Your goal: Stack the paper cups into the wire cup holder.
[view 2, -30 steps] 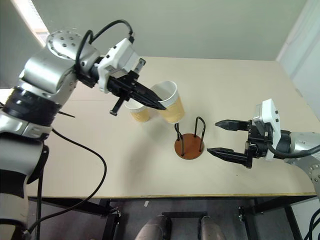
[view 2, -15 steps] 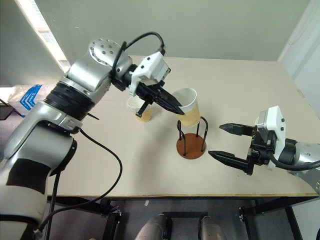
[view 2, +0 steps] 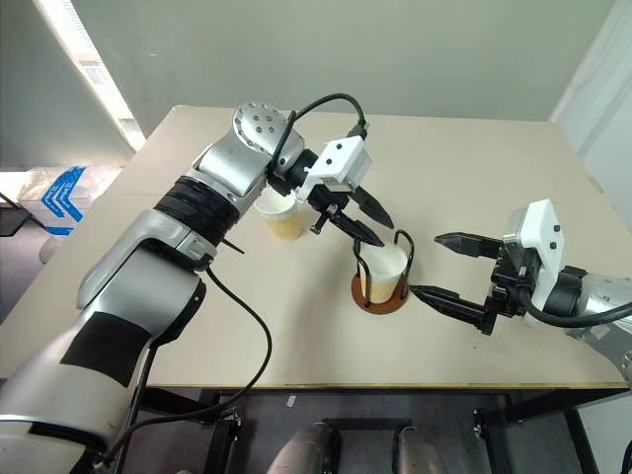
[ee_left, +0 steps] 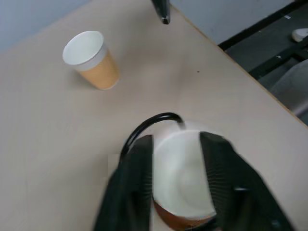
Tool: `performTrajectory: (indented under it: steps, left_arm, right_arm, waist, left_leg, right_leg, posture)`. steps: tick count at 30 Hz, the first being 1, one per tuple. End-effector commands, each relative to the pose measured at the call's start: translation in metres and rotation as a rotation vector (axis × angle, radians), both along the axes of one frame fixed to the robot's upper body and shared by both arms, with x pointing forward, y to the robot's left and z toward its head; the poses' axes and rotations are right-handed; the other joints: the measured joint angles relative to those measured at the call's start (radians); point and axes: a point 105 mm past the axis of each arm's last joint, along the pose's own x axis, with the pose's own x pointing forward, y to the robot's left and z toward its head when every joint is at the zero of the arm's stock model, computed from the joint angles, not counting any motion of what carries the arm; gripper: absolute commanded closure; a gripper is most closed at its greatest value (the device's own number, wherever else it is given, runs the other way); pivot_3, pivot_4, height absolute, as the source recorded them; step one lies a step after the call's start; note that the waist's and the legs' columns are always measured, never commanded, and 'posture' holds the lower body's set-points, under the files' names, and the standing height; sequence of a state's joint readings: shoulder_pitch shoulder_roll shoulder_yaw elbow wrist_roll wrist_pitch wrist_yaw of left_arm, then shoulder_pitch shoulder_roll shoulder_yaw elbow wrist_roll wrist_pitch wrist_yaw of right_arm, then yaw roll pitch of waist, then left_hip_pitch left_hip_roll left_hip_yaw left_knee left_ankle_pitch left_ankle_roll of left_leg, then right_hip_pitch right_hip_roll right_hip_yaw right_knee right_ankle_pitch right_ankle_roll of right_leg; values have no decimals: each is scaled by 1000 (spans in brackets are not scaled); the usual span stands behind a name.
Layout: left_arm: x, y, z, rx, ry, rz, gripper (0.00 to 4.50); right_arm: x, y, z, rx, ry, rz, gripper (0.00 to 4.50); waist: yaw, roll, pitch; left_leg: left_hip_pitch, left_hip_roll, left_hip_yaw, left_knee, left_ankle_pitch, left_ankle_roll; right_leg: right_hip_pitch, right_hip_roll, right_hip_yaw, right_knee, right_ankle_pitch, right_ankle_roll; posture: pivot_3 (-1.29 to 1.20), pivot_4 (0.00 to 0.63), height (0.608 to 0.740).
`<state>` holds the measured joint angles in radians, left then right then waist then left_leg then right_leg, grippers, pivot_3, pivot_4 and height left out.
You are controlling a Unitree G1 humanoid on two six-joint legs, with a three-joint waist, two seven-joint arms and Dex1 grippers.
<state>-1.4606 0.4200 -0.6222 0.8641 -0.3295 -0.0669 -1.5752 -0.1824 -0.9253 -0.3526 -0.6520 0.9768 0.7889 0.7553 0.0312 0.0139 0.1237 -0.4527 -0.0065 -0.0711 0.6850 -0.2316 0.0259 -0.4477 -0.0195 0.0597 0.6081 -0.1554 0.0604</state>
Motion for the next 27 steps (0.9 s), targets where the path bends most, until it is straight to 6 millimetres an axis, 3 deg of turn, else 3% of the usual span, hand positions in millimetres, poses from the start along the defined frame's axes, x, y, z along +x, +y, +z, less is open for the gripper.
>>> performTrajectory:
  steps: [1, 5, 7, 10, 13, 18, 24, 27]
  left_arm:
    - [-7, 5, 44, -135, -42, -32, 1583]
    - [-11, 27, 80, -312, -2, 25, 220]
    - [-11, 36, 87, -361, 1, 56, 220]
    - [-2, 77, 91, -465, 36, 228, 220]
    - [2, 109, 83, -514, 61, 371, 220]
    - [-3, 141, 58, -540, 91, 535, 220]
    - [-16, 152, 34, -562, 121, 631, 220]
    - [-23, 150, 22, -541, 135, 642, 220]
  right_arm:
    - [10, -6, 3, -56, -13, -64, 0]
    - [28, -21, 2, -117, -14, -179, 0]
    - [35, -28, 3, -134, -23, -222, 0]
    - [48, -49, -2, -256, -19, -318, 0]
    - [53, -68, -9, -362, 2, -365, 0]
    - [63, -100, -15, -514, 5, -410, 0]
    - [76, -123, -31, -709, 2, -366, 0]
    - [85, -128, -34, -709, 19, -344, 0]
  waist:
    - [0, 0, 0]
    - [-3, 0, 0]
    - [-4, 0, 0]
    - [-4, 3, -1]
    - [-8, 4, -1]
    - [0, 4, -1]
    - [-3, 4, -1]
    - [-8, 4, -1]
  left_leg:
    - [0, 0, 0, 0, 0, 0]
    - [0, 0, 1, -1, 0, 0]
    - [0, 0, 1, -1, 0, 0]
    - [0, 0, 2, -1, 0, 1]
    - [2, 0, 3, -2, -1, 1]
    - [1, 0, 1, 0, 0, 0]
    - [2, 0, 2, 0, 0, 1]
    - [4, 0, 3, -1, 0, 2]
  right_leg:
    - [0, 0, 0, 0, 0, 0]
    - [-1, 0, 0, 0, -1, 2]
    - [-1, 0, 0, 0, -1, 2]
    - [-1, -1, 1, 0, -1, 2]
    - [-1, -1, 1, 2, -2, 2]
    - [-1, -1, 0, 2, -2, 1]
    - [-1, -2, 0, 2, -1, -1]
    - [0, -2, 0, 3, 0, -2]
  posture:
    - [0, 150, 740]
    - [0, 150, 740]
    - [0, 150, 740]
    - [0, 150, 740]
    - [0, 150, 740]
    - [0, 150, 740]
    - [0, 150, 740]
    - [0, 150, 740]
